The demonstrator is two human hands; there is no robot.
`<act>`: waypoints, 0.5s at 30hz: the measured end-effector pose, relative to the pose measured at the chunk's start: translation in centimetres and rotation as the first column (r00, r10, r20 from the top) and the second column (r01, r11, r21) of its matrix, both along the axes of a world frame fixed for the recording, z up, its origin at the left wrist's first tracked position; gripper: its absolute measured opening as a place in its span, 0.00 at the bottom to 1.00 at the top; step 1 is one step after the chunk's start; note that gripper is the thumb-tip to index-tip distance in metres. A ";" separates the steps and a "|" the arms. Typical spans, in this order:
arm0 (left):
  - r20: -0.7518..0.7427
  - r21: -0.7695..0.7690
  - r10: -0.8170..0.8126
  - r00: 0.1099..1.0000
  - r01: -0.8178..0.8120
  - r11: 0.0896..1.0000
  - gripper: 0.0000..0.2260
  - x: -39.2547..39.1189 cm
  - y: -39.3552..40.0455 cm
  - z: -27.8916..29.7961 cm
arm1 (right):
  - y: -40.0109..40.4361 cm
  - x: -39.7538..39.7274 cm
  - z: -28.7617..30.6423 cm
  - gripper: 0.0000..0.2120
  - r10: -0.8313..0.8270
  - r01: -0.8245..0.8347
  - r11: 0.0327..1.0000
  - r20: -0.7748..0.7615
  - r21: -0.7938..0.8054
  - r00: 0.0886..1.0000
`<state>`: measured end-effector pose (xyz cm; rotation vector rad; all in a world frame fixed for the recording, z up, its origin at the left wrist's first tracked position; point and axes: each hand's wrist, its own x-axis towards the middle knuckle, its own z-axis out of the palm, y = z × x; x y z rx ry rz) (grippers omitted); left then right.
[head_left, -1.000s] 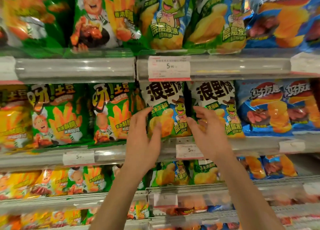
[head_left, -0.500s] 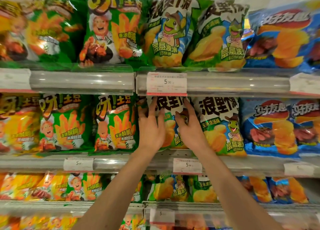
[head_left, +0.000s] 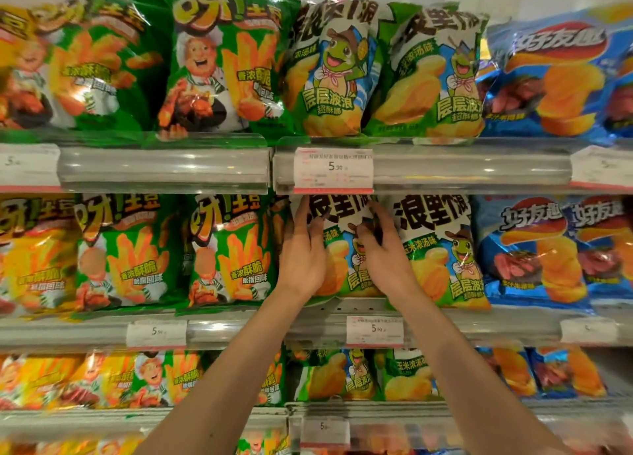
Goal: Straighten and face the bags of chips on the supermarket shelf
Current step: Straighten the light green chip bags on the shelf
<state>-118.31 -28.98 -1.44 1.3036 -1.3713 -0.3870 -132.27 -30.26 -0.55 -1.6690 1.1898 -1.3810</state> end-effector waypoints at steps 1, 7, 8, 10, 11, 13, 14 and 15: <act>-0.008 -0.010 0.010 1.000 -0.010 1.000 0.22 0.1 0.2 0.1 | -0.1 -0.1 0.1 0.26 -0.002 0.001 1.000 0.010 0.010 1.000; -0.039 -0.074 0.044 0.998 -0.047 0.996 0.22 0.2 0.9 0.5 | -0.7 -0.4 -0.2 0.35 -0.005 0.002 0.995 0.036 0.095 0.999; -0.044 -0.076 0.041 0.998 -0.044 0.996 0.22 0.2 0.9 0.5 | -0.4 -0.3 0.0 0.35 -0.003 0.000 0.996 0.028 0.094 1.000; -0.048 -0.078 0.025 0.999 -0.029 0.997 0.22 0.3 0.6 0.3 | 0.2 -0.2 0.4 0.35 0.011 -0.012 0.998 0.012 0.069 1.000; -0.051 -0.073 0.014 0.999 -0.017 0.997 0.22 0.5 0.4 0.1 | 0.4 -0.1 0.4 0.34 0.026 -0.026 0.998 0.003 0.053 1.000; -0.062 -0.047 -0.007 0.998 0.004 0.999 0.21 0.7 0.1 0.1 | 0.6 0.0 0.4 0.34 0.034 -0.033 0.999 -0.032 0.031 0.999; -0.074 -0.032 -0.015 0.997 0.012 0.999 0.21 0.8 0.0 0.3 | 0.6 0.1 0.5 0.34 0.019 -0.018 1.000 -0.050 0.015 0.999; -0.088 -0.016 -0.017 0.996 0.015 1.000 0.21 0.8 0.0 0.5 | 0.6 0.2 0.6 0.34 0.001 -0.001 1.000 -0.060 -0.003 0.998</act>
